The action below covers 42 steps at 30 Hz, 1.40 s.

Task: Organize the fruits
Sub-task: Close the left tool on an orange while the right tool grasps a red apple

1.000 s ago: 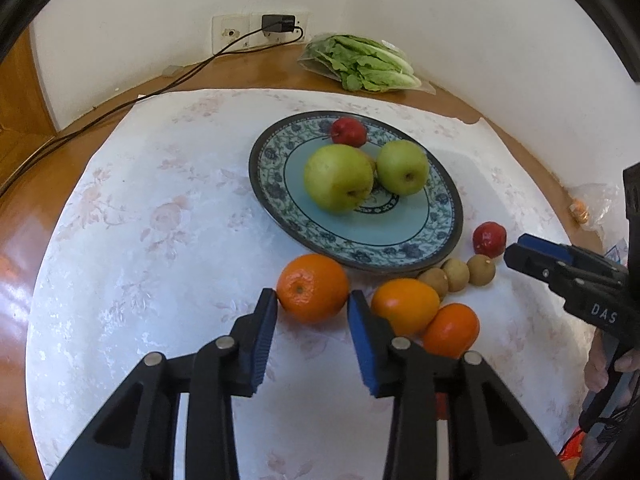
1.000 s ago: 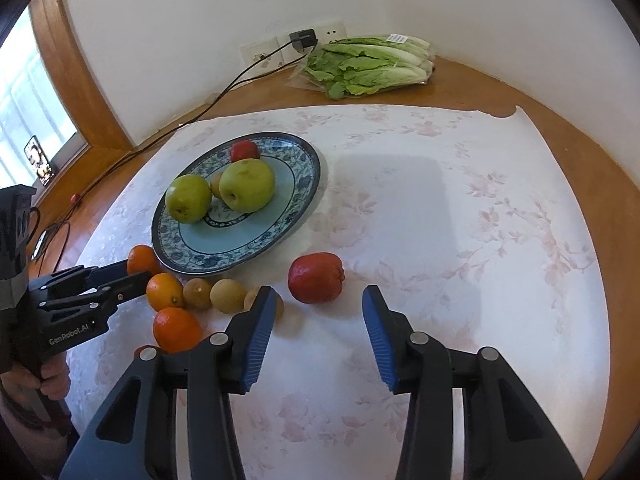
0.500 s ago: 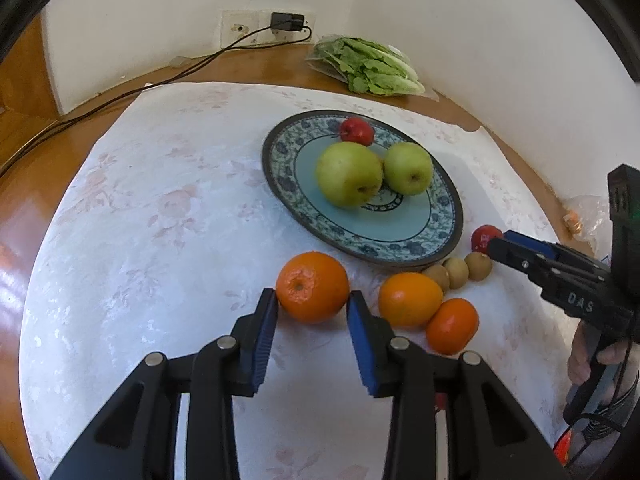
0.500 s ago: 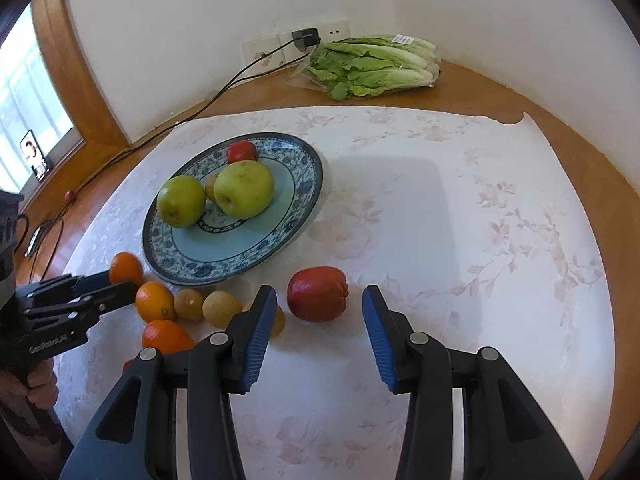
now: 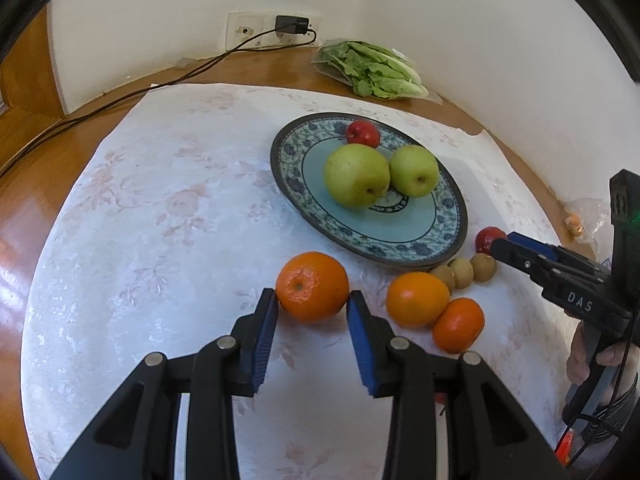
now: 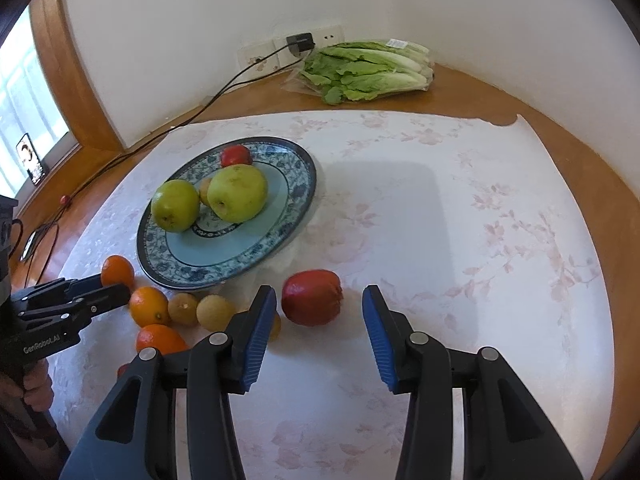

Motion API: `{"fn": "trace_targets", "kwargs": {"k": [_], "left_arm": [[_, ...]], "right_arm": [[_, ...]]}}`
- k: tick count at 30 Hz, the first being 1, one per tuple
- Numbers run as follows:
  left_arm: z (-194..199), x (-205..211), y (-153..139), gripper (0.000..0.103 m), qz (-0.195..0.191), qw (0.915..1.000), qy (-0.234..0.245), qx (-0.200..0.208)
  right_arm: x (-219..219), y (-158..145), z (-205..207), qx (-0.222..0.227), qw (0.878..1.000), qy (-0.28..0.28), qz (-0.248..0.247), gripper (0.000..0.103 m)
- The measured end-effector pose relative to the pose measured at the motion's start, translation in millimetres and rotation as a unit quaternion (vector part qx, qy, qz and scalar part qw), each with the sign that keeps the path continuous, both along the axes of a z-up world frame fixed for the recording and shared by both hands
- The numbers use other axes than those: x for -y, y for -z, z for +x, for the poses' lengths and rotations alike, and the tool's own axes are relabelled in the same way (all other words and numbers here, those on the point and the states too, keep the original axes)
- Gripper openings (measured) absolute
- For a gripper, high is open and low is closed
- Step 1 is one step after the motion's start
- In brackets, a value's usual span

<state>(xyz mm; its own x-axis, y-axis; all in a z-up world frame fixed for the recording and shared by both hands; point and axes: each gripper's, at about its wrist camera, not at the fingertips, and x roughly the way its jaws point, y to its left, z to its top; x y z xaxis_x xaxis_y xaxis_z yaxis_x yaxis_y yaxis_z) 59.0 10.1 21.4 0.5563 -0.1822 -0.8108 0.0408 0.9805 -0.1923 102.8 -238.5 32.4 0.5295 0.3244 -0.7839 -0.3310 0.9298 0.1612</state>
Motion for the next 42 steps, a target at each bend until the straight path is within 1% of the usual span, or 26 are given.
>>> {"fn": "trace_targets", "kwargs": {"k": [5, 13, 15, 24, 27, 30, 36, 42], "left_arm": [[1, 2, 1, 0.037, -0.003, 1.0, 0.005, -0.002], [0, 1, 1, 0.037, -0.002, 0.9999, 0.01, -0.003], [0, 1, 1, 0.037, -0.002, 0.9999, 0.012, -0.003], [0, 2, 2, 0.037, -0.002, 0.9999, 0.012, -0.001], [0, 3, 1, 0.037, 0.002, 0.9999, 0.014, 0.0], [0, 4, 2, 0.037, 0.005, 0.9999, 0.016, 0.0], [-2, 8, 2, 0.037, 0.02, 0.9996, 0.02, 0.008], [-2, 8, 3, 0.037, 0.022, 0.9994, 0.024, 0.013]], "right_arm": [[3, 2, 2, -0.01, 1.0, 0.006, 0.003, 0.047], [-11, 10, 7, -0.015, 1.0, 0.005, -0.023, 0.047], [-13, 11, 7, -0.009, 1.0, 0.006, -0.029, 0.047], [-12, 12, 5, -0.003, 1.0, 0.012, -0.024, 0.047], [-12, 12, 3, 0.002, 1.0, 0.012, -0.028, 0.044], [-14, 13, -1, 0.016, 0.998, 0.01, -0.052, 0.036], [-15, 13, -1, 0.016, 0.998, 0.016, -0.056, 0.036], [-21, 14, 1, 0.015, 0.997, 0.022, -0.07, 0.036]]}}
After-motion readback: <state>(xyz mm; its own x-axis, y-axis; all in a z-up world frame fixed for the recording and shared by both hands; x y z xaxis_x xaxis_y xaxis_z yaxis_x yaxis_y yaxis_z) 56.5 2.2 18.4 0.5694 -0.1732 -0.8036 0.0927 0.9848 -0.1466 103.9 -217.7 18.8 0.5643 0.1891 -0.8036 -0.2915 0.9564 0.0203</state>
